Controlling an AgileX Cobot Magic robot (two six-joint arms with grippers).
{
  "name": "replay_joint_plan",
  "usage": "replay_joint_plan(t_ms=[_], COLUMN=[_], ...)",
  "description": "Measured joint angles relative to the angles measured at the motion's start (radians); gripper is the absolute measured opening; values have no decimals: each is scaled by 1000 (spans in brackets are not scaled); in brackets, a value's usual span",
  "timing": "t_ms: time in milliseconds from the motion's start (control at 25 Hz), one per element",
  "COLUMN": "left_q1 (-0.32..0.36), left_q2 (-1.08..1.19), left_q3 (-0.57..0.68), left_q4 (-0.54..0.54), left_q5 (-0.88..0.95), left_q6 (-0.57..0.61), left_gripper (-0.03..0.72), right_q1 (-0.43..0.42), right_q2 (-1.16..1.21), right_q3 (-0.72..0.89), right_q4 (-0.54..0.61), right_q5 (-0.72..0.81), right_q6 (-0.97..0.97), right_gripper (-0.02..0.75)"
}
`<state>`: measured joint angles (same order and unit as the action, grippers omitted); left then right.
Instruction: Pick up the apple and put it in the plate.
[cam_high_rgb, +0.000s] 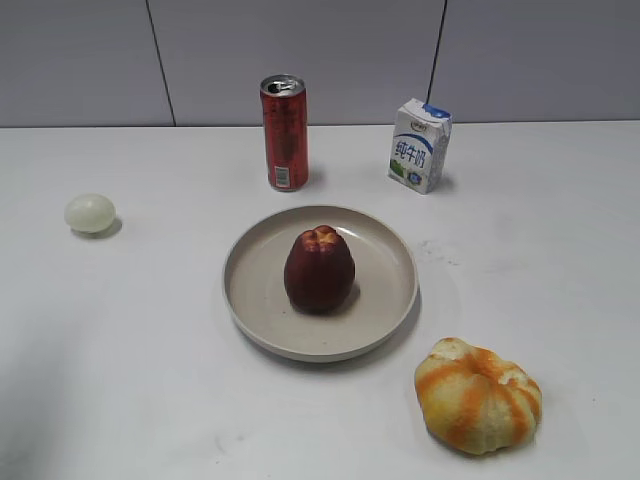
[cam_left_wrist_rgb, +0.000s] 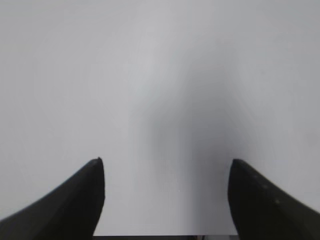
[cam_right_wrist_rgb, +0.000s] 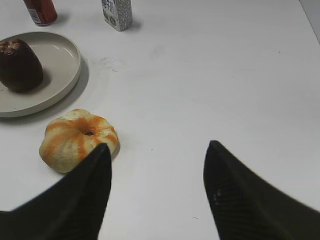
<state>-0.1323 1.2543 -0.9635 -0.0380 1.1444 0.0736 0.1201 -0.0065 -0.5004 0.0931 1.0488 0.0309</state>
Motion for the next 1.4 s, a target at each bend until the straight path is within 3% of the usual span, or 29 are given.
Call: replay_joint_plan(t_ms=[280,560,1400], left_q1=[0,0,0], left_q2=[-396,-720,-1174], left_q3=[274,451,481], left_q4=[-2,14,30], left_q5=[-80,-86,-58], left_q6=[-24,-32,-35], left_gripper=[581,581,572], right_q1=[0,0,0], right_q2=[0,0,0], right_q3=[0,0,0], right_q4=[0,0,0], right_q5=[0,0,0], right_q6=[-1,-1,-1], right_gripper=[445,445,445])
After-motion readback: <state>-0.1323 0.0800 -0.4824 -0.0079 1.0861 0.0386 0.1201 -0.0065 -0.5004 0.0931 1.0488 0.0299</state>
